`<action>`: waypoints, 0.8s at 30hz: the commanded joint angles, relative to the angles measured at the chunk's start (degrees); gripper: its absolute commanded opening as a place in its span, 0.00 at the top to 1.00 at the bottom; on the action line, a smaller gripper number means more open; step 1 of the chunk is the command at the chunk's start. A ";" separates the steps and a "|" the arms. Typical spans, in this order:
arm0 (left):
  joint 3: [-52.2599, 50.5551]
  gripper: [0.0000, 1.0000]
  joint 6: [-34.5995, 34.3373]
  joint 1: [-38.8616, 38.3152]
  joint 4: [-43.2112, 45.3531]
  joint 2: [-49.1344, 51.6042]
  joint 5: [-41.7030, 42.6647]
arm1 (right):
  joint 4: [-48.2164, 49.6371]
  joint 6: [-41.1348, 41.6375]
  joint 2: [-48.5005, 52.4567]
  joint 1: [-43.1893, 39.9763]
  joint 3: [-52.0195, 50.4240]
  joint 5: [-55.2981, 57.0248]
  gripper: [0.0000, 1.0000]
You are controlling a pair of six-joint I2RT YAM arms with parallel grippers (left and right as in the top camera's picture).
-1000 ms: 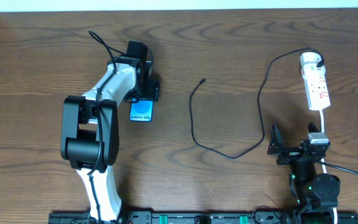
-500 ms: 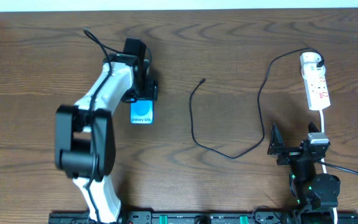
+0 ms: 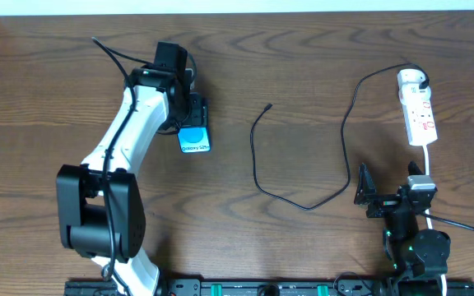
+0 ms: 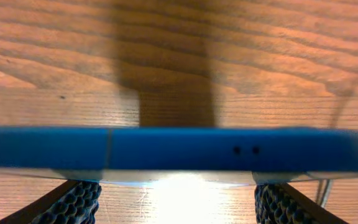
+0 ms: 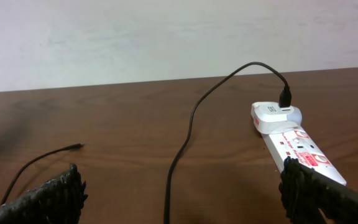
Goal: Plug charger to phone and switch on socket
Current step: 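Lift the phone with the left gripper and tilt it upright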
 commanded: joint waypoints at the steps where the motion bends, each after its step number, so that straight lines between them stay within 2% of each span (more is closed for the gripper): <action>1: -0.85 0.30 -0.31 -0.13 0.22 2.73 0.70 | -0.24 0.52 -0.35 -0.28 -0.09 0.07 0.01; 24: -0.87 0.29 -0.37 -0.44 4.31 13.84 0.74 | -0.24 0.52 -0.35 -0.28 -0.09 0.04 0.01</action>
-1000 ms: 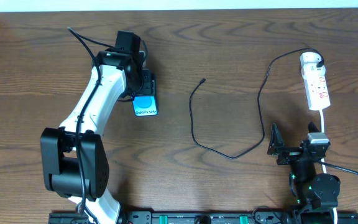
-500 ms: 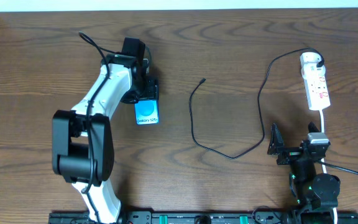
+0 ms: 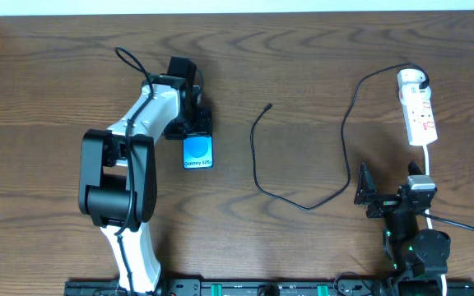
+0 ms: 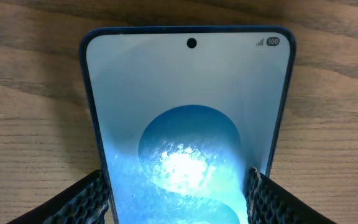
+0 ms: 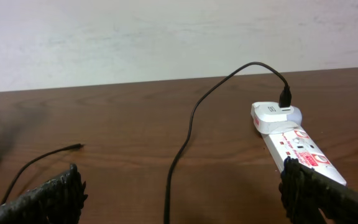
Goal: Plug charger to phone and switch on socket
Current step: 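Lift the phone with the left gripper and tilt it upright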
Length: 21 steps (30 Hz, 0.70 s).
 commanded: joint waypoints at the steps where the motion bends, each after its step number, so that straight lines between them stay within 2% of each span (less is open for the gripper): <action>1: -0.22 0.26 -0.17 -0.59 0.00 2.34 -0.33 | -0.24 0.52 -0.37 -0.31 -0.09 0.07 0.01; 4: -0.20 0.12 -0.33 -1.05 0.00 2.34 -0.35 | -0.24 0.52 -0.37 -0.28 -0.09 0.07 0.01; 7: 0.20 0.06 -0.33 -0.98 -0.15 2.14 -0.35 | -0.26 0.52 -0.35 -0.28 -0.09 0.04 0.01; 16: 1.44 0.05 -0.57 -2.08 -1.92 0.59 -0.70 | -0.24 0.52 -0.35 -0.28 -0.09 0.07 0.01; 21: 1.42 0.04 -4.00 -3.54 -2.16 0.59 -5.57 | -0.24 0.52 -0.35 -0.28 -0.09 0.07 0.01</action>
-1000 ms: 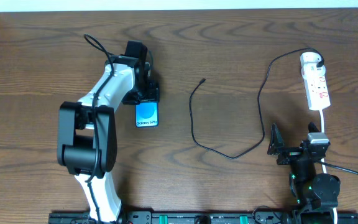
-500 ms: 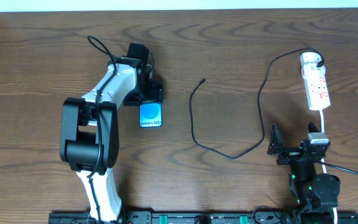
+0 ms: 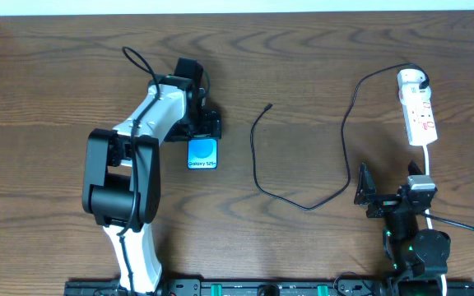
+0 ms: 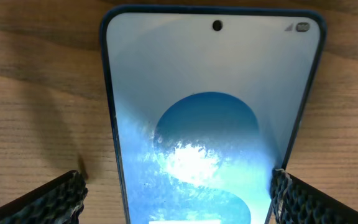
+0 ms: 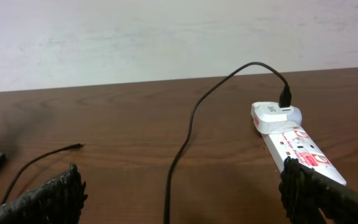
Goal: Plug charger to phone and switch on socket
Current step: 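Lift the phone with the left gripper and tilt it upright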
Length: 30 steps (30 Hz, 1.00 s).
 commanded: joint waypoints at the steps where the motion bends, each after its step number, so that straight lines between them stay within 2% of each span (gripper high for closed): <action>1: 0.98 0.04 -2.40 -1.57 -0.28 0.44 -3.87 | -0.24 0.52 -0.37 -0.28 -0.09 0.07 0.01; 11: 1.01 0.03 -2.78 -2.19 -0.57 -2.60 -3.63 | -0.22 0.52 -0.35 -0.31 -0.09 0.07 0.01; 21: -0.15 0.03 -10.08 -3.30 0.09 -5.07 -3.72 | -0.24 0.52 -0.31 -0.28 -0.09 0.07 0.01; 30: -1.51 0.03 -12.41 -6.08 1.51 -2.21 -6.62 | -0.24 0.52 -0.31 -0.28 -0.09 0.07 0.01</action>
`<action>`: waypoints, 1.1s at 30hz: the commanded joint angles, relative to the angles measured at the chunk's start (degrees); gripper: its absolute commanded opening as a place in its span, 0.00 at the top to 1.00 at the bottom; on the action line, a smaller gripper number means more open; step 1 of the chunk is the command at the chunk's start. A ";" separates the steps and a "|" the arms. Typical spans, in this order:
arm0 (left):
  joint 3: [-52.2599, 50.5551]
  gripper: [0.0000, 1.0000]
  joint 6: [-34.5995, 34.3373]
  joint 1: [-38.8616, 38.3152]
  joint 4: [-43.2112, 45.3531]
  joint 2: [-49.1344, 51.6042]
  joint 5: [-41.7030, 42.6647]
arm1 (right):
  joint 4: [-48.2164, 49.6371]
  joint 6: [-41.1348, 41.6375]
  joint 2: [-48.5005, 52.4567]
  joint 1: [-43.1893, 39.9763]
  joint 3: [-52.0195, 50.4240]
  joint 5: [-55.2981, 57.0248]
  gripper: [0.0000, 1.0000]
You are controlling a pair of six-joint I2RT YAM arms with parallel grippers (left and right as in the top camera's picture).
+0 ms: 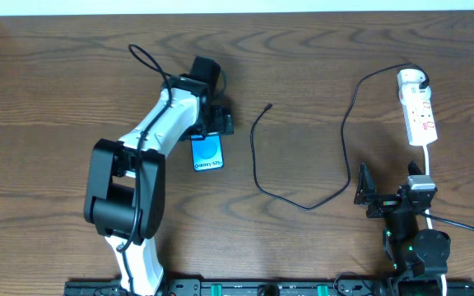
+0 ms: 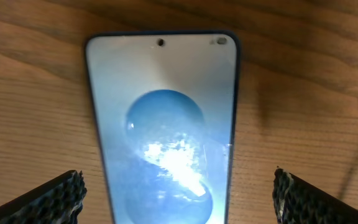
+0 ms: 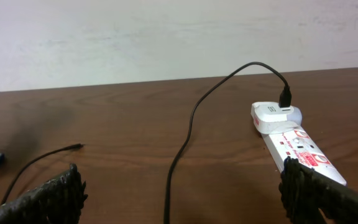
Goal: Plug charger to phone and switch on socket
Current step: 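Lift the phone with the left gripper and tilt it upright, then carry the phone right toward the table center with the left gripper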
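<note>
A blue phone (image 1: 207, 153) lies flat on the wooden table, lit screen up, near the middle left. My left gripper (image 1: 213, 123) hangs just behind and over it. In the left wrist view the phone (image 2: 160, 124) sits between the wide-open fingers (image 2: 48, 199), touching neither. The black charger cable (image 1: 257, 168) snakes across the table; its loose plug end (image 1: 270, 106) lies to the right of the phone. Its other end goes to a white adapter (image 3: 275, 115) on the white power strip (image 1: 419, 115). My right gripper (image 1: 369, 197) rests open at the front right.
The cable (image 3: 182, 149) runs between the right gripper's fingers (image 3: 42, 199) and away toward the strip (image 3: 300, 149). A white wall stands behind the table's far edge. The left arm's own lead loops above its wrist (image 1: 151, 62).
The left gripper has drawn back from the phone, so the phone looks smaller between the open fingers. The phone lies a little further right. The right arm has not moved.
At first the left gripper held the phone edge-on, off the table. Then the phone lay flat, screen up, with the fingers still against its sides. Then the fingers stood apart from it, and now the gripper is higher above it.
</note>
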 commanded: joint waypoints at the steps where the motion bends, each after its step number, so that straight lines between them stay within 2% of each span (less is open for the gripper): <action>1: -0.76 0.03 -2.27 -1.29 0.04 2.23 -3.54 | -0.24 0.50 -0.31 -0.28 -0.09 0.07 0.01; 11: -0.76 0.03 -2.23 -1.57 0.37 2.82 -7.02 | -0.24 0.52 -0.31 -0.28 -0.09 0.07 0.01; 33: -4.68 0.06 -3.74 -1.73 4.57 4.33 -2.62 | -0.22 0.50 -0.26 -0.28 -0.09 0.07 0.01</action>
